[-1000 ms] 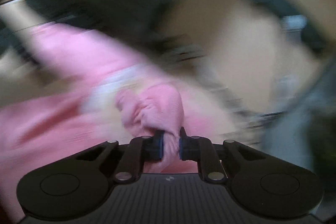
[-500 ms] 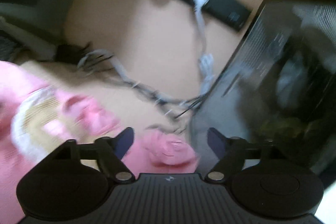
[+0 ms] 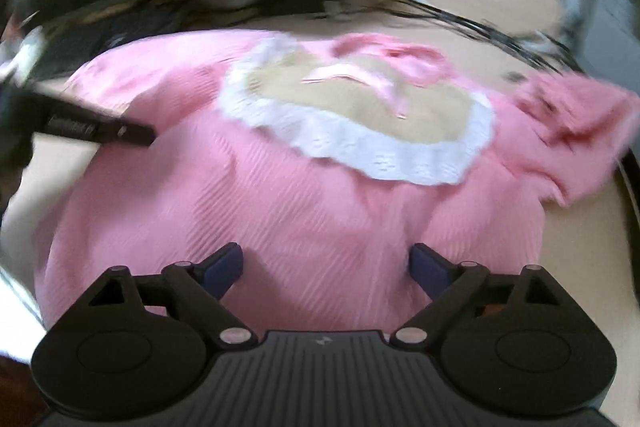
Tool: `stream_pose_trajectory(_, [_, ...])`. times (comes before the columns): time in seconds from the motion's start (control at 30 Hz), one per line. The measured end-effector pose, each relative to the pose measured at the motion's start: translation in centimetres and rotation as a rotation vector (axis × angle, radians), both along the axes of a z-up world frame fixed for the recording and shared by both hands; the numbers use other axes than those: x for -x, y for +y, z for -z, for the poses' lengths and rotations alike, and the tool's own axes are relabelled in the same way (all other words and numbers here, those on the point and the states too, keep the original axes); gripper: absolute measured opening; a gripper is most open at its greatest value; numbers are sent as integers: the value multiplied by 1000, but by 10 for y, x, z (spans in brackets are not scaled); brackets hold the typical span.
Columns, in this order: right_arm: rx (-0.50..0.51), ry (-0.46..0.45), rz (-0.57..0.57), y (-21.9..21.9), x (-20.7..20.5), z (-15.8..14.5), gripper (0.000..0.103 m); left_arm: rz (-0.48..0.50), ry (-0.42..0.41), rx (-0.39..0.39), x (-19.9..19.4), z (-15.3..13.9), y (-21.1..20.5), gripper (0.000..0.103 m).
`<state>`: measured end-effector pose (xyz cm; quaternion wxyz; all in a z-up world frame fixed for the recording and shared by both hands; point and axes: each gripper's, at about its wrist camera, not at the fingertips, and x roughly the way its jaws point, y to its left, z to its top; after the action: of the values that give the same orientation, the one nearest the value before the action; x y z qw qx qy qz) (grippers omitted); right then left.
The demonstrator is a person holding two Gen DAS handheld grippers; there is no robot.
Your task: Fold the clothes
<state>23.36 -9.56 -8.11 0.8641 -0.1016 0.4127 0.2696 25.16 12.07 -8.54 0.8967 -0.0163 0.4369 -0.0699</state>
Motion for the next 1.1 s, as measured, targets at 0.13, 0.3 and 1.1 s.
stream_pose_trajectory(0.13, [5, 0, -79, 28, 10, 3, 103, -52, 17, -7, 24, -4, 26, 21])
stream_pose_trajectory(0.3, [33, 58, -42, 44, 0, -1, 103, -122, 39, 48, 56, -11, 65, 31])
stream_pose_trajectory(1.1, [193, -211, -380, 109, -118, -33, 23, 23, 42, 407, 45, -22, 37, 91])
